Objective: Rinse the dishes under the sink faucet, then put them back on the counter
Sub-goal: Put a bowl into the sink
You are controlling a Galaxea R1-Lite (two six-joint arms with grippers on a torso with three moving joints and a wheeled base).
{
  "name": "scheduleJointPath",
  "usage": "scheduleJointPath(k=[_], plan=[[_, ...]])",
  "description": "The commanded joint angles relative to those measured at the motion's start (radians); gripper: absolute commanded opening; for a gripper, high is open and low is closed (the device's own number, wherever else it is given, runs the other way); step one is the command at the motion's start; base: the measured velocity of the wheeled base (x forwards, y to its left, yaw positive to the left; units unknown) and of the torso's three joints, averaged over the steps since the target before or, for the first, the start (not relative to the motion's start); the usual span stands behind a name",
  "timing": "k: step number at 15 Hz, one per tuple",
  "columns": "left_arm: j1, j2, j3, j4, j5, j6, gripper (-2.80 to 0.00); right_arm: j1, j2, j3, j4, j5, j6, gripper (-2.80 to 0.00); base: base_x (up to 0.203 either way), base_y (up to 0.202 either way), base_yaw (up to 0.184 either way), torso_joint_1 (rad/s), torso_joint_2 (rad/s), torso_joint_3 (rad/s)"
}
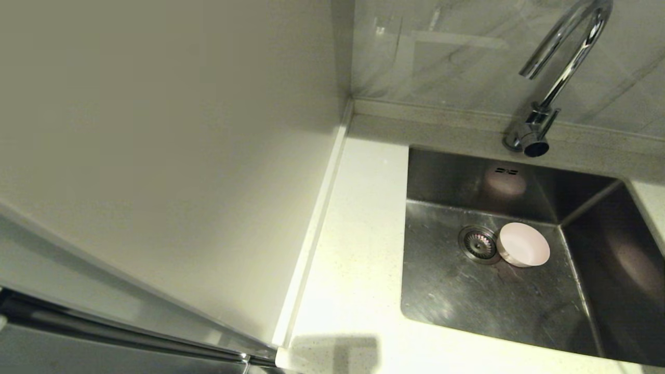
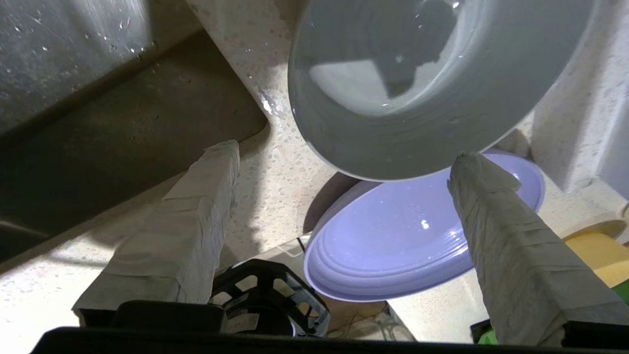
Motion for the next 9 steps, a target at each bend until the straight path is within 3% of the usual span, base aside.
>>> scheduleJointPath(k=[1, 4, 9], plan=[[0.000, 0.000, 0.003, -0.001, 0.000, 0.000, -2.80, 0.000, 0.023, 0.010, 0.005, 0.006, -0.003, 0.00, 0.000, 0.000, 0.000, 0.000, 0.00, 0.000], [0.000, 0.000, 0.003, -0.001, 0.000, 0.000, -2.80, 0.008, 0.057, 0.006, 0.004, 0.057, -0.029, 0.00, 0.000, 0.000, 0.000, 0.000, 0.00, 0.000], [0.000, 0.000, 0.003, 0.000, 0.000, 0.000, -2.80, 0.038, 0.109, -0.022, -0.017, 0.063, -0.064, 0.00, 0.000, 0.000, 0.000, 0.000, 0.00, 0.000]])
